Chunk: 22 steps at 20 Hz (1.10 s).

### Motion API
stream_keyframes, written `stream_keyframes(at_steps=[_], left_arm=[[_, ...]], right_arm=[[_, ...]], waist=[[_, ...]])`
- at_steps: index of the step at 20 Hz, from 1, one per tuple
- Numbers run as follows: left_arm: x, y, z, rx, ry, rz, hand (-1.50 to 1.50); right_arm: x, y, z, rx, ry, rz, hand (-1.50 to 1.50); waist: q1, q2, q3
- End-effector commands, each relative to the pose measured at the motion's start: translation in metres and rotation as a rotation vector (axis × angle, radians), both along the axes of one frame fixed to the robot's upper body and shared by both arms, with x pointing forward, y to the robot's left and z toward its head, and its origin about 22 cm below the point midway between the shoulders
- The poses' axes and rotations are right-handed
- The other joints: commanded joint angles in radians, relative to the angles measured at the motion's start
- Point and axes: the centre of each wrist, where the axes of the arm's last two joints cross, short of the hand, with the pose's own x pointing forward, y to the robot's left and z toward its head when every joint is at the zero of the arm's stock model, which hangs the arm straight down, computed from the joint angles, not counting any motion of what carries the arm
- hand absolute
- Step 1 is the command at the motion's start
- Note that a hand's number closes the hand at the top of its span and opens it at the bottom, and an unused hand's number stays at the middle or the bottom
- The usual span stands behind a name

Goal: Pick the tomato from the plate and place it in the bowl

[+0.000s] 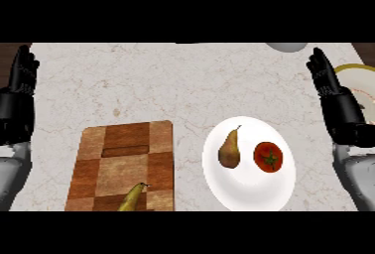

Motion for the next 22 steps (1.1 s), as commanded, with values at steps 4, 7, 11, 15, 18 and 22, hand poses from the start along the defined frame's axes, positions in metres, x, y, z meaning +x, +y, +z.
stream_keyframes(at_steps=[4,7,11,15,18,22], left_arm=[[-0.006,-0.004,-0.024,-0.08,0.183,-0.009,0.0],[-0.017,0.002,-0.046,-0.115,0.283,0.036,0.0],[-0.028,0.012,-0.041,-0.205,0.337,0.041,0.0],[-0.042,0.019,-0.041,-0.186,0.336,0.024,0.0],[-0.037,-0.017,-0.036,-0.231,0.353,-0.007,0.0],[-0.048,-0.005,-0.018,-0.196,0.34,-0.017,0.0]], right_arm=[[-0.012,0.032,0.057,-0.161,-0.296,0.541,1.5],[-0.008,-0.026,0.115,-0.738,-0.423,0.274,1.5],[-0.07,-0.057,0.002,-0.579,-0.3,0.188,-1.5],[-0.123,-0.083,-0.032,-0.653,-0.371,0.324,-1.5],[-0.139,-0.117,-0.023,-0.7,-0.385,0.277,-1.5],[-0.147,-0.11,-0.003,-0.678,-0.348,0.223,-1.5]], waist=[[0.036,-0.043,-0.017],[-0.032,-0.079,-0.048],[-0.032,-0.05,-0.014],[-0.012,-0.046,-0.015],[0.006,-0.042,-0.016],[0.022,-0.04,-0.018]])
